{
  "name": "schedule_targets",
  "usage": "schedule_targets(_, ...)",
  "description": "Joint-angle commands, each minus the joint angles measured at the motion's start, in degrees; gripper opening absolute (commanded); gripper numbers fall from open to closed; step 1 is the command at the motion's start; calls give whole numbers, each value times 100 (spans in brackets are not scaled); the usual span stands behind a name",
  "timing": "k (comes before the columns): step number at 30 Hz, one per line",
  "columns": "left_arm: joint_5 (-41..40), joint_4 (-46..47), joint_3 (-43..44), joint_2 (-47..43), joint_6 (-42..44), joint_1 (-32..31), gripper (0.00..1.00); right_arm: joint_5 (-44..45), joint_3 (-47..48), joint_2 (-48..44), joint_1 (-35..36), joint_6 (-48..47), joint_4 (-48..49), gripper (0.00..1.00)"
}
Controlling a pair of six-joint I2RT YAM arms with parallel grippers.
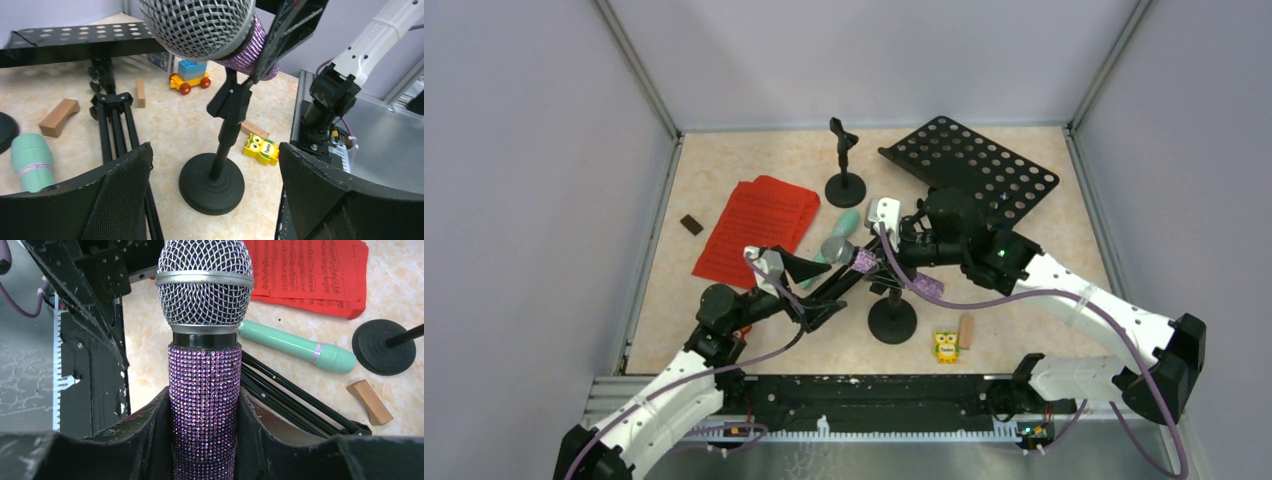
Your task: Pack up the instrument practice props
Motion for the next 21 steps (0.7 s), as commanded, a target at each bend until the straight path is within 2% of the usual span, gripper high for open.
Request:
schedule_targets(1,-55,1010,-181,330,-124,-340,99,-155,-32,-341,34,23,502,0)
schedule_targets(4,-224,1655,-337,506,-43,-716,99,-242,-203,-562,34,-95,489,0)
schedule_targets(10,-437,2284,-278,1286,984,-1700,99,-592,-533,-885,28,-171,624,0)
schedule_targets(14,-470,3295,-242,2178,1121,-1906,99,-850,-669,-973,34,-208,708,0)
schedule_targets(21,-916,3925,169,3241,1113,-2017,99,-1025,-731,-1077,32,-345,690,0)
